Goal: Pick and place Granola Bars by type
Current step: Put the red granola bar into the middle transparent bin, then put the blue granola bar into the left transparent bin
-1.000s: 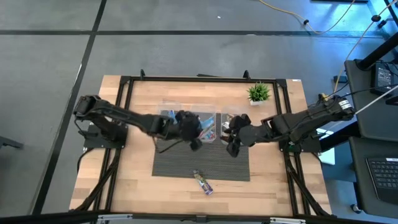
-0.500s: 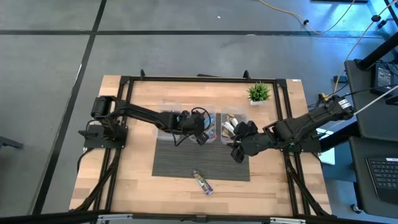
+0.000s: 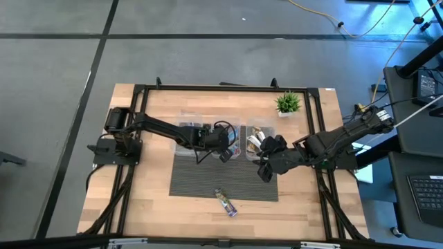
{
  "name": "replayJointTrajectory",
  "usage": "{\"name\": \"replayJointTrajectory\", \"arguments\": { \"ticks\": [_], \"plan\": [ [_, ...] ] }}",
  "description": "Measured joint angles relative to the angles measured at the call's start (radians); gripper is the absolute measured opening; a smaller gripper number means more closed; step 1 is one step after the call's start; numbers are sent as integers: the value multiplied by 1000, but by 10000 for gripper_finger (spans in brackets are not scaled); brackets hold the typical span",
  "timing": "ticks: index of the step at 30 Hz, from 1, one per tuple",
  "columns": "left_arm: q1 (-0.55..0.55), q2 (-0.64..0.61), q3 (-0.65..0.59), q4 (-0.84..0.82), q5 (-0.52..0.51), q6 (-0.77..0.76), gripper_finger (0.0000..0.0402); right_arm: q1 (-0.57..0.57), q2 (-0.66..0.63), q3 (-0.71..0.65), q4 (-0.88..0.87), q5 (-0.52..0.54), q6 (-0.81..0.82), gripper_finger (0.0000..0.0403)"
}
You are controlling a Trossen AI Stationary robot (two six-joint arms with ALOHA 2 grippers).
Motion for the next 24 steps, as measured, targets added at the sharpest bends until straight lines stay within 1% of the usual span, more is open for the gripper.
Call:
{"name": "replayJointTrajectory", "arguments": {
  "ticks": [4,6,8,11,14,16,17,22,23,24],
  "plan": [
    [0,0,0,-1,8,-1,86,0,0,0,-1,-3,-2,163],
    [-1,0,0,-1,13,-1,101,0,0,0,-1,-8,-5,163],
    [-3,-1,0,-1,-3,15,117,0,0,0,-2,-8,-5,163],
    [-3,-17,2,11,-14,121,137,0,0,0,-5,-9,-5,163],
    [-10,-60,2,36,19,231,150,0,0,-1,-13,-20,-6,163],
    [-21,-94,4,53,75,316,154,0,0,-1,-16,-34,-7,163],
    [-29,-110,4,56,119,368,156,0,0,-1,-20,-37,-8,163],
    [-94,-170,4,74,420,654,156,2,0,-1,-26,-54,-8,163],
    [-116,-170,4,78,473,693,156,2,0,-1,-27,-54,-8,163],
    [-140,-168,4,79,505,715,155,2,0,-1,-26,-54,-9,163]
  ]
}}
